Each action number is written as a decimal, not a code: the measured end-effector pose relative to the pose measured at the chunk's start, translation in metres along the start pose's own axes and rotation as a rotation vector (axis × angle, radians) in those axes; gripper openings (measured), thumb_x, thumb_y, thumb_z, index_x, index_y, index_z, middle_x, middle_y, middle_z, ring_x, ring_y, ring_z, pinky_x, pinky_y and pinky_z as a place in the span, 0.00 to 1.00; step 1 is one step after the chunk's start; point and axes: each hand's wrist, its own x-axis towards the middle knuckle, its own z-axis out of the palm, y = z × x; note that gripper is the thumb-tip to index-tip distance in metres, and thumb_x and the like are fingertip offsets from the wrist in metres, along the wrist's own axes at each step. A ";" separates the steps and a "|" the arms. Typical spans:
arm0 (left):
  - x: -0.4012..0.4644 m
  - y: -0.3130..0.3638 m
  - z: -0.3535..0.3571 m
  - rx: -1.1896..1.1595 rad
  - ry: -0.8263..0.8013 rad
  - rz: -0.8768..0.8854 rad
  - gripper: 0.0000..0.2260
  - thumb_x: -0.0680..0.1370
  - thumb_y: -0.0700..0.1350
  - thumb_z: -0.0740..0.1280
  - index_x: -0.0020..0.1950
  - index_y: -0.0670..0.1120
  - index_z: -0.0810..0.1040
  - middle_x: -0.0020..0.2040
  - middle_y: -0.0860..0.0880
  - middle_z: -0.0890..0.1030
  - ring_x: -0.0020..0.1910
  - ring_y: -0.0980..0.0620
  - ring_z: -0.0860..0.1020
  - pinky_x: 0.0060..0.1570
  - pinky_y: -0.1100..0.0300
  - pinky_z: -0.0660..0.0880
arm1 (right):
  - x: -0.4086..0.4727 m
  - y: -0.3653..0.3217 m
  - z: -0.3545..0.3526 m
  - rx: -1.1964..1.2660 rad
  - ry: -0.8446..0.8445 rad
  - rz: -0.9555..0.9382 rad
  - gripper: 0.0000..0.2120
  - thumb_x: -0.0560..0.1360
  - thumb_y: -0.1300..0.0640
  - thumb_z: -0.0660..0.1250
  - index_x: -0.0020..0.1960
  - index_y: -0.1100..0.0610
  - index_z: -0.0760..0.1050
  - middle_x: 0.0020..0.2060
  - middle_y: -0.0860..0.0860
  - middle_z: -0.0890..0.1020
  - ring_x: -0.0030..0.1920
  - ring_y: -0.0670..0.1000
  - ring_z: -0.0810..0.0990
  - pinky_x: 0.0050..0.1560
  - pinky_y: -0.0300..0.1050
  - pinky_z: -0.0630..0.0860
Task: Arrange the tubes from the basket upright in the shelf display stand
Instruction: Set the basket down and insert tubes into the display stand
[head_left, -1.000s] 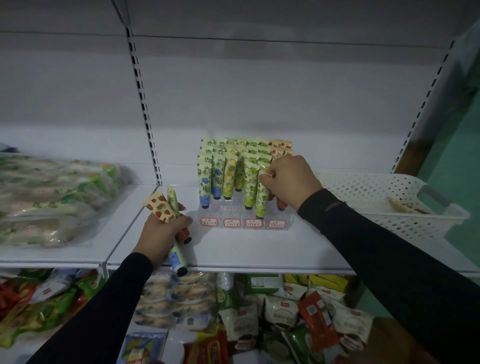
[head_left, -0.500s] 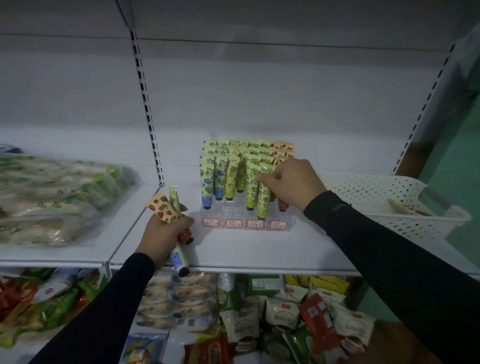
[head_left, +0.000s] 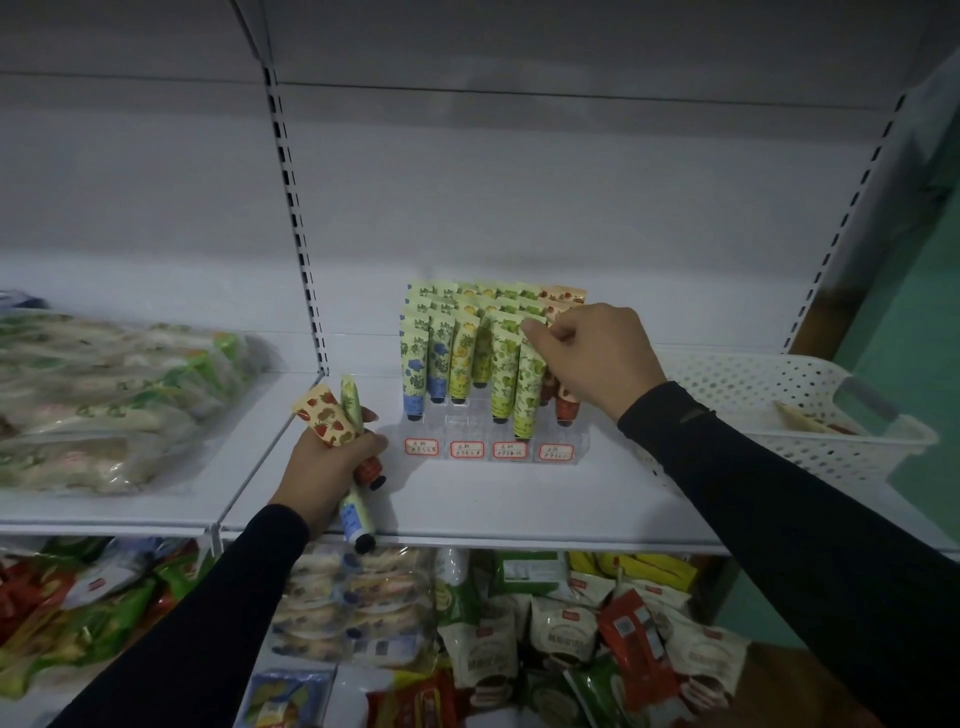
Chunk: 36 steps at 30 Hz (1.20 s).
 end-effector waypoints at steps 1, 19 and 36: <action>0.000 0.001 -0.001 -0.023 -0.012 0.001 0.08 0.76 0.31 0.67 0.51 0.42 0.77 0.37 0.42 0.74 0.32 0.47 0.73 0.27 0.59 0.76 | -0.001 -0.001 -0.001 0.021 0.022 -0.003 0.25 0.79 0.41 0.60 0.34 0.58 0.78 0.27 0.50 0.79 0.31 0.46 0.76 0.38 0.39 0.66; -0.027 0.046 0.037 0.196 -0.464 0.068 0.17 0.65 0.43 0.73 0.53 0.42 0.81 0.45 0.31 0.79 0.31 0.47 0.70 0.34 0.50 0.67 | -0.033 -0.041 0.003 0.712 -0.415 0.221 0.16 0.77 0.55 0.69 0.42 0.69 0.80 0.37 0.59 0.85 0.38 0.51 0.86 0.46 0.49 0.84; -0.016 0.030 0.024 0.012 -0.251 0.020 0.06 0.79 0.42 0.68 0.49 0.39 0.78 0.41 0.40 0.82 0.34 0.47 0.77 0.31 0.57 0.72 | -0.021 -0.042 0.008 0.853 -0.255 0.277 0.10 0.78 0.55 0.68 0.45 0.60 0.83 0.39 0.53 0.86 0.39 0.51 0.86 0.45 0.44 0.83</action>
